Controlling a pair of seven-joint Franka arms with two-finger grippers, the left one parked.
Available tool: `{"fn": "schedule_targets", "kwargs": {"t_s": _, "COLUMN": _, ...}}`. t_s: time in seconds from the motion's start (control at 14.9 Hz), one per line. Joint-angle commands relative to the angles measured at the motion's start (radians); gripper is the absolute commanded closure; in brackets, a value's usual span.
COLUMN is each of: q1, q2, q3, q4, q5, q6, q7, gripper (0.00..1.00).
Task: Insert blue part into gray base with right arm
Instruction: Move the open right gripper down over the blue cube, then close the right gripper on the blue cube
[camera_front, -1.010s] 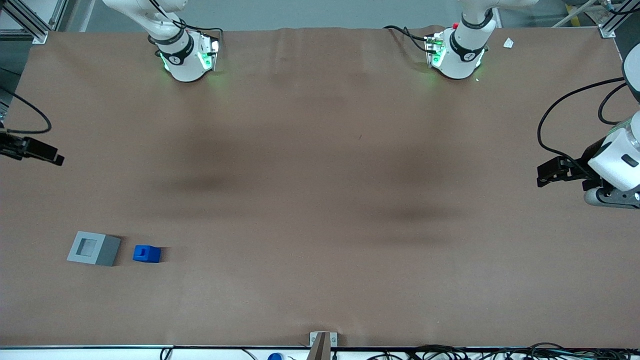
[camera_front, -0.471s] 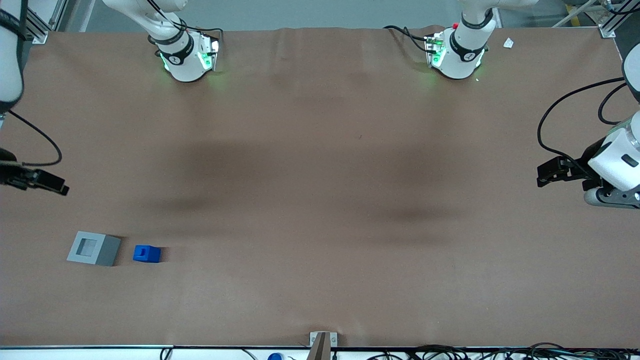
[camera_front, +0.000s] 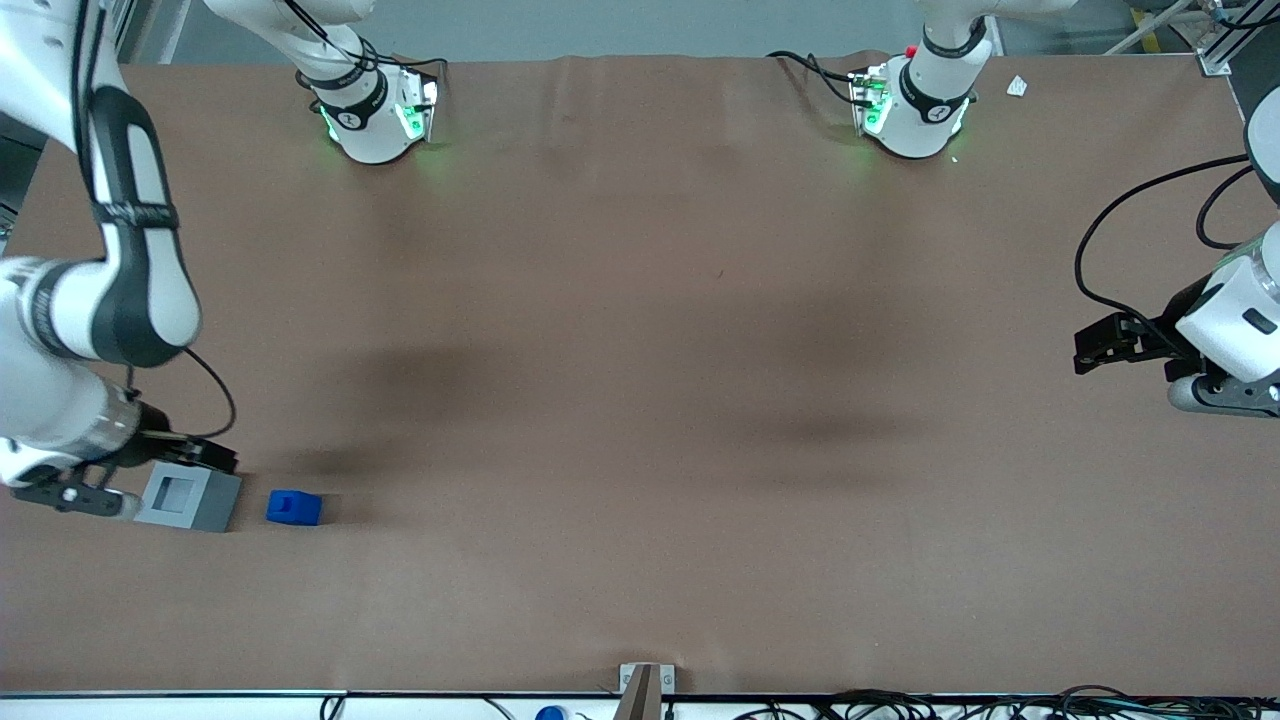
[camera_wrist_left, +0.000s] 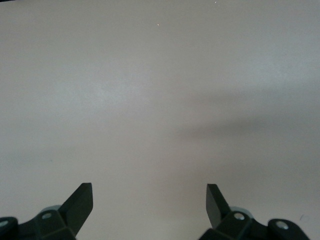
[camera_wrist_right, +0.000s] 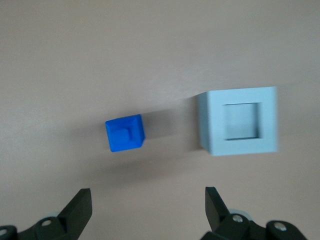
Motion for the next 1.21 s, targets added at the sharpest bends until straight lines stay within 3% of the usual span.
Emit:
{"fn": "schedule_targets", "kwargs": {"t_s": 0.0, "q1": 0.018, "q2": 0.094, "q3": -0.001, "q4": 0.017, "q5": 0.048, "q6": 0.096, "q7": 0.013, "gripper": 0.0}}
{"fn": "schedule_targets", "kwargs": {"t_s": 0.74, "q1": 0.05, "q2": 0.229, "q3": -0.003, "q4": 0.023, "q5": 0.028, "q6": 0.271, "q7": -0.005, "gripper": 0.0}}
{"fn": "schedule_targets", "kwargs": {"t_s": 0.94, "q1": 0.049, "q2": 0.229, "q3": -0.003, "q4": 0.029, "q5": -0.022, "q6": 0.271, "q7": -0.069, "gripper": 0.03}}
{"fn": "schedule_targets", "kwargs": {"t_s": 1.14, "q1": 0.041, "q2": 0.231, "q3": -0.003, "q4": 0.035, "q5": -0.024, "q6": 0.271, "q7": -0.154, "gripper": 0.05}}
